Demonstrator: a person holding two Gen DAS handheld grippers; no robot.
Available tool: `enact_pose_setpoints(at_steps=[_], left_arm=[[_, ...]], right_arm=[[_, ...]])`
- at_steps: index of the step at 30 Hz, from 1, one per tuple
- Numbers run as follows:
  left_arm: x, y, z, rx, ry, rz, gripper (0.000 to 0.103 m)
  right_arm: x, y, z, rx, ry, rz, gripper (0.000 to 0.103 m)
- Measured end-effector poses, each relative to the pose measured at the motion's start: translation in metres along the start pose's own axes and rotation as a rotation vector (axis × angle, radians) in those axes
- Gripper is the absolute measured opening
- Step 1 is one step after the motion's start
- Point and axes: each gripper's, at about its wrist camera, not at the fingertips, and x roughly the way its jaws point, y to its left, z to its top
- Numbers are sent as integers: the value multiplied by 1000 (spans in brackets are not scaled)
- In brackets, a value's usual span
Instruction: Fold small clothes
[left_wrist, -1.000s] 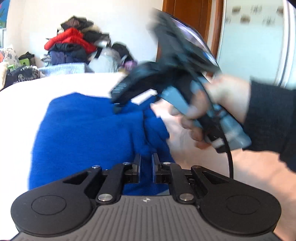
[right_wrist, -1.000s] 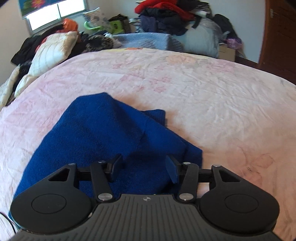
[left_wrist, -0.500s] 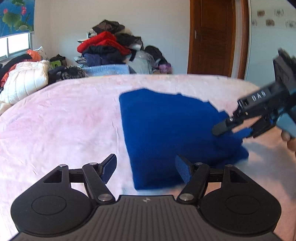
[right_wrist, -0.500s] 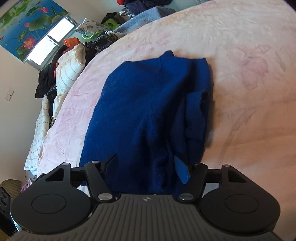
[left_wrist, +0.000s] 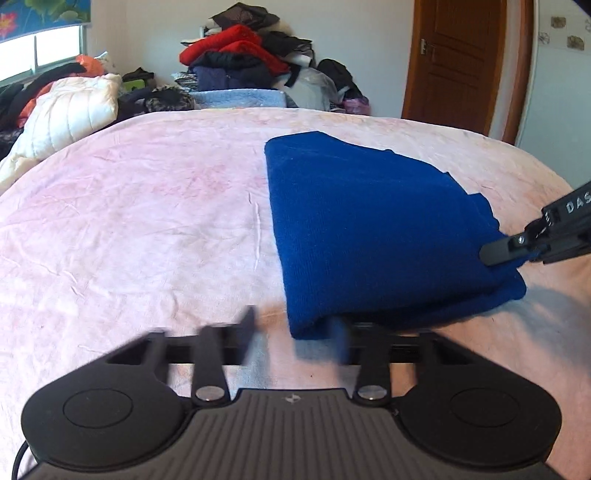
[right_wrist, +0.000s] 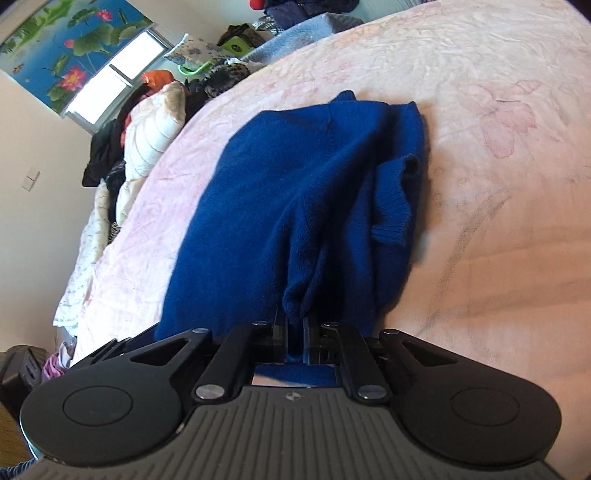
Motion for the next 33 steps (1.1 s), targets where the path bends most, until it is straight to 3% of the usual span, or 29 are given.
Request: enact_pose_setpoints(at_steps=[2,11,15,17,20,21,22,24,25,27,29,31,33], left_arm=[[1,-3,-1,9,-4,-4,12],[-19,-6,10,71,-56,9,8],[4,-6,1,93,21,46,7],[1,-5,-1,86,9,39,7],[-8,-2,-2,81,-23,2,8],[-10,-2,-4,84,-40,-1,8],[-12,-1,-5,83,-58,-9,10],[-11,1,-8,63,-69,-20,13],[-9,2,-10,53,-71,-19,19],[-3,0,-13,51,-71,-5,33],[1,-2,-18,54,-84,27,55],[3,-2,-15,44,-77,29,59],[5,3,-14,20,-67,21,61]], right_arm=[[-4,-1,1,11,-5,18,11],[-7,-9,-1,-6,37,-26,9],[1,-21,-8,36,50,-20,8],[1,-18,-10,33,59,-9,10],[-1,-18,-7,59,104,16,28],[-6,-20,-2,82,88,51,39],[-14,-21,5,103,47,83,49],[-29,-27,25,149,-73,117,91],[-33,-31,36,183,-133,129,94],[-31,-40,62,239,-209,138,91],[-17,-50,88,300,-225,134,87],[7,-54,111,301,-202,88,85],[34,-56,125,285,-153,-34,69]])
